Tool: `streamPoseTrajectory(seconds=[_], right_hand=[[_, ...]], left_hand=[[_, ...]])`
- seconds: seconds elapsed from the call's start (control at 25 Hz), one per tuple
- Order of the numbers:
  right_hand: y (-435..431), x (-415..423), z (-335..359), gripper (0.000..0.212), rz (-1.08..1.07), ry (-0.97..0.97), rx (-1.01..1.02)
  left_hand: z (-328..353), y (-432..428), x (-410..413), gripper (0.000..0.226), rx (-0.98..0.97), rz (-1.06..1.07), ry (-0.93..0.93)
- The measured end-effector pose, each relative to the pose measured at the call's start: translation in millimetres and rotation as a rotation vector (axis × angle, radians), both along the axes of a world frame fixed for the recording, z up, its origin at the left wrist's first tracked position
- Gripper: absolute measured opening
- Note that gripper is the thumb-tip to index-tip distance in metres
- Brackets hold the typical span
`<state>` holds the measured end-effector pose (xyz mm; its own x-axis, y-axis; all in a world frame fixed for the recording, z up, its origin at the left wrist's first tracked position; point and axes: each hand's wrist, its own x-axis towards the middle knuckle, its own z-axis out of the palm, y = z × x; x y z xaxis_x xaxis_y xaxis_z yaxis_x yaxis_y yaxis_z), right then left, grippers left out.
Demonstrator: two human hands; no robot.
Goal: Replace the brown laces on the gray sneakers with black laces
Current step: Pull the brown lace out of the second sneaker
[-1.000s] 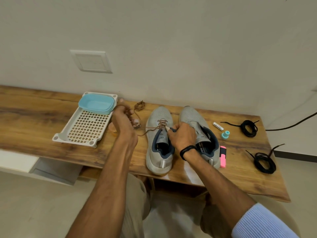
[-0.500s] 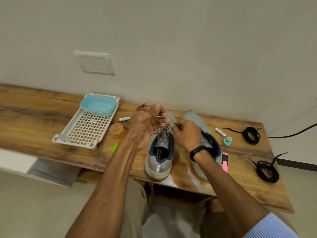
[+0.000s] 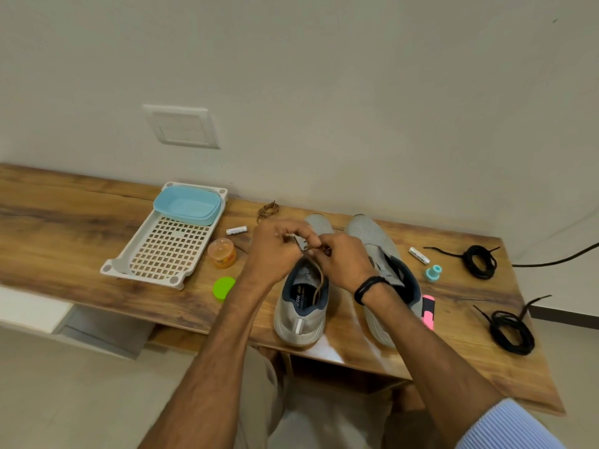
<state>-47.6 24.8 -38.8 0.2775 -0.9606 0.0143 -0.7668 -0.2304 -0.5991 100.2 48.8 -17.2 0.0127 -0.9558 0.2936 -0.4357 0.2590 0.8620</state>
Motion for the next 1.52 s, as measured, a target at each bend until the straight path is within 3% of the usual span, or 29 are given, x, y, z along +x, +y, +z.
streamPoseTrajectory(seconds=[0.12, 0.16, 0.28, 0.32, 0.36, 0.48, 0.52, 0.6, 0.76, 0.88, 1.04, 1.2, 1.44, 1.52], right_hand=[[-3, 2, 4, 0.022, 0.053, 0.067, -0.020], [-5, 2, 5, 0.024, 0.066, 0.087, -0.016], [-7, 4, 6, 0.024, 0.097, 0.137, -0.012], [-7, 5, 5, 0.025, 0.115, 0.155, -0.017], [-8, 7, 4, 0.026, 0.133, 0.172, -0.021], [-10, 11, 1, 0.022, 0.147, 0.231, -0.028], [-10, 12, 0, 0.021, 0.140, 0.231, -0.027], [-11, 11, -2, 0.020, 0.116, 0.213, -0.023], [-12, 7, 1, 0.016, 0.093, 0.190, -0.021], [-12, 9, 2, 0.019, 0.059, 0.182, -0.022], [-12, 10, 0, 0.013, 0.050, 0.205, 0.052], [-11, 10, -3, 0.012, 0.007, 0.177, 0.061], [-14, 5, -14, 0.029, -0.302, 0.001, 0.193], [-15, 6, -12, 0.020, -0.265, 0.011, 0.184]], left_hand=[[3, 1, 2, 0.044, 0.072, 0.172, -0.011], [7, 3, 0, 0.044, 0.127, 0.154, 0.081], [22, 5, -7, 0.038, 0.357, 0.075, 0.633], [19, 3, -6, 0.035, 0.403, 0.111, 0.655], [15, 1, -5, 0.031, 0.424, 0.174, 0.514], [-9, 1, 3, 0.021, 0.498, 0.147, -0.287], [-11, 3, 2, 0.020, 0.527, 0.124, -0.406], [-8, 2, 1, 0.011, 0.486, 0.145, -0.409], [7, 5, -1, 0.023, 0.514, 0.138, -0.120], [1, 5, -4, 0.014, 0.493, 0.219, -0.353], [-10, 6, -13, 0.029, 0.526, 0.219, -0.614], [-20, 4, -12, 0.016, 0.524, 0.160, -0.550], [-22, 8, -7, 0.013, 0.553, 0.015, -0.443], [-20, 10, -3, 0.018, 0.550, -0.041, -0.439]])
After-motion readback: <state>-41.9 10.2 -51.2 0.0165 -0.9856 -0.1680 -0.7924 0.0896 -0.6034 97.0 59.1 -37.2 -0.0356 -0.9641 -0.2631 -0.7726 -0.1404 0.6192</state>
